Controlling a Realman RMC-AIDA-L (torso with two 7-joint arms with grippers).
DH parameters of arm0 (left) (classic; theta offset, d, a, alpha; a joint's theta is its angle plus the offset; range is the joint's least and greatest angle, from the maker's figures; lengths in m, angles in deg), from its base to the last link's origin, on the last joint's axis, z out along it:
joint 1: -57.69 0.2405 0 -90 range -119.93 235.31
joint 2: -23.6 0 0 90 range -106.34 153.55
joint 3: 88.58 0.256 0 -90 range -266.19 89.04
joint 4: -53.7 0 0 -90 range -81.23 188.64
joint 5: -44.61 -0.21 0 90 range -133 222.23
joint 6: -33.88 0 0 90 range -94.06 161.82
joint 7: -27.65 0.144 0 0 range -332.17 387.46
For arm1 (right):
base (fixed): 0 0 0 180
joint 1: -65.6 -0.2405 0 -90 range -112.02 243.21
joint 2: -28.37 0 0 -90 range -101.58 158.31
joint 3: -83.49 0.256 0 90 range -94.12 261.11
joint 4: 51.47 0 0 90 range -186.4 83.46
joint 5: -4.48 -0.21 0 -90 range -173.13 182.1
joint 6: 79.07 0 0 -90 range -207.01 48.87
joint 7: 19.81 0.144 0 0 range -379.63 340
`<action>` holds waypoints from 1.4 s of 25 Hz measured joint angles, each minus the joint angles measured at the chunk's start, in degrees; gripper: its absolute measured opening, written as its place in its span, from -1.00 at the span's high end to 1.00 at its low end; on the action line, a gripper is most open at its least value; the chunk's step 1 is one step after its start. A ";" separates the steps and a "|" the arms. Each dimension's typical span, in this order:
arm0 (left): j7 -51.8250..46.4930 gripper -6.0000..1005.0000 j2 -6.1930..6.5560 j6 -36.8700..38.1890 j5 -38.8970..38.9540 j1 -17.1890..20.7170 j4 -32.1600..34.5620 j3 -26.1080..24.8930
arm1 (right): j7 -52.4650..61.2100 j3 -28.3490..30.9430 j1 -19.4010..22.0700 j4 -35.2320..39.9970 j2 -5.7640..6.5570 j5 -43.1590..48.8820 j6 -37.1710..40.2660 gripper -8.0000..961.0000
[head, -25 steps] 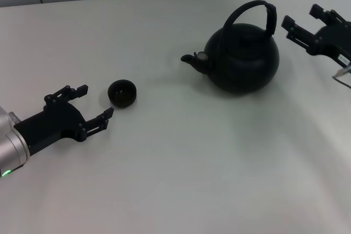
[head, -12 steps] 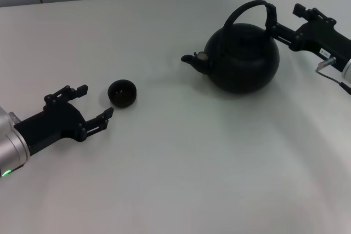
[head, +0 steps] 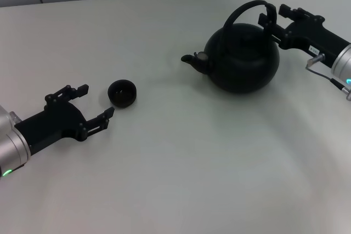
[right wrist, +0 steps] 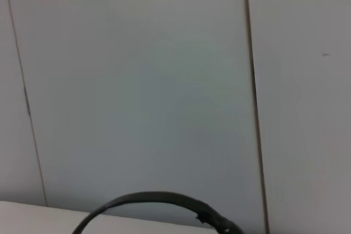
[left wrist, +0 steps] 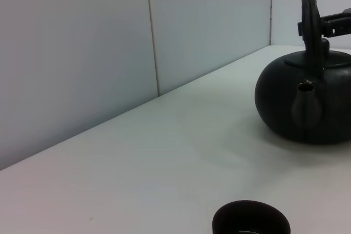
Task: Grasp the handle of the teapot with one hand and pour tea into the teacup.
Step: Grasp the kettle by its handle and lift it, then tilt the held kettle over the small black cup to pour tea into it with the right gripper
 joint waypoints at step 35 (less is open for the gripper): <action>0.12 -0.58 0.36 0.33 -0.27 0.80 0.02 0.59 | -8.26 -5.62 -7.76 2.68 0.01 -3.88 1.93 0.79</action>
